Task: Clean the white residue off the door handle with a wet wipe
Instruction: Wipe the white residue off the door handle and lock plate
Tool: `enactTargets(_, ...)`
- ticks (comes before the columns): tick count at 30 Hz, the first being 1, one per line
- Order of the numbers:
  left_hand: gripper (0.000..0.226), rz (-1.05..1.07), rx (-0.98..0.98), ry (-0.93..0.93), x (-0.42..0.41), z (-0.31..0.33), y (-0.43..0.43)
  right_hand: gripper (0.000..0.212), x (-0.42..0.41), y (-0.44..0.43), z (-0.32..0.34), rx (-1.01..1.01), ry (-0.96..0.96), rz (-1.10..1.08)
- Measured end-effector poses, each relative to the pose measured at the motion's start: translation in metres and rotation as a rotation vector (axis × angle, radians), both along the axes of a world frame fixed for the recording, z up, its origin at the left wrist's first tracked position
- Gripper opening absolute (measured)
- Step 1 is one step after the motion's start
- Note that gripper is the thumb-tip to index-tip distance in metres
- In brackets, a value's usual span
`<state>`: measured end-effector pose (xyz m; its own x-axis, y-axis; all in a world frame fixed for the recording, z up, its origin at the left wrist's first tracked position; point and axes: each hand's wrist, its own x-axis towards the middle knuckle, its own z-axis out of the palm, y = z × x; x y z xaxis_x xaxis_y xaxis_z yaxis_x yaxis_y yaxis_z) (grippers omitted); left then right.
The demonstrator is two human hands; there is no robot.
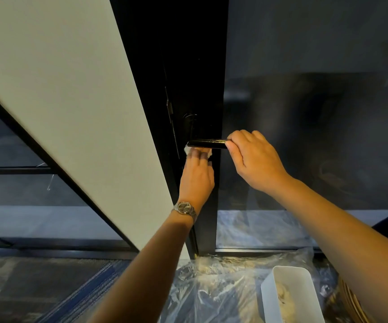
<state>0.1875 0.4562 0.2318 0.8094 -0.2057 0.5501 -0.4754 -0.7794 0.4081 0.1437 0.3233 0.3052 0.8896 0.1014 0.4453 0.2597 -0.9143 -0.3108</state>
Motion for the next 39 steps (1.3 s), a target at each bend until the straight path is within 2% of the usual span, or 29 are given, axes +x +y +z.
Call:
enactTargets(2,0.033,0.121,-0.305,0.139,-0.002,0.003,-0.010,0.031,0.001,-0.001,0.000,0.000,-0.003,0.001)
enactTargets(3,0.034,0.176,-0.365,0.177,-0.001,0.005,-0.013,0.031,0.001,-0.001,-0.001,-0.002,-0.002,0.003)
enactTargets(7,0.038,0.229,-0.337,0.234,0.006,0.015,-0.013,0.031,0.002,-0.002,-0.001,-0.003,0.009,0.002)
enactTargets(12,0.049,0.253,-0.545,0.494,0.002,0.018,-0.003,0.031,-0.001,0.000,0.001,0.000,0.020,0.001)
enactTargets(17,0.024,0.133,-0.447,0.357,0.000,0.032,0.005,0.032,-0.001,-0.001,0.004,-0.003,0.049,0.003)
enactTargets(21,0.026,0.089,-0.336,0.372,0.005,0.038,0.014,0.032,-0.002,0.000,0.004,-0.014,0.064,-0.002)
enactTargets(24,0.021,0.122,-0.313,0.311,0.011,0.046,0.017,0.032,-0.003,0.000,0.006,-0.014,0.073,-0.002)
enactTargets(30,0.024,0.179,-0.150,0.221,0.018,0.052,0.021,0.032,-0.003,-0.001,0.007,-0.016,0.062,0.007)
enactTargets(33,0.028,0.233,-0.162,0.282,0.016,0.050,0.021,0.033,-0.003,-0.001,0.007,-0.008,0.062,0.009)
enactTargets(36,0.032,0.272,-0.258,0.349,0.012,0.049,0.015,0.033,-0.004,-0.001,0.007,0.004,0.061,0.008)
enactTargets(39,0.029,0.229,-0.274,0.320,0.013,0.048,0.010,0.033,-0.003,-0.002,0.008,-0.013,0.076,0.013)
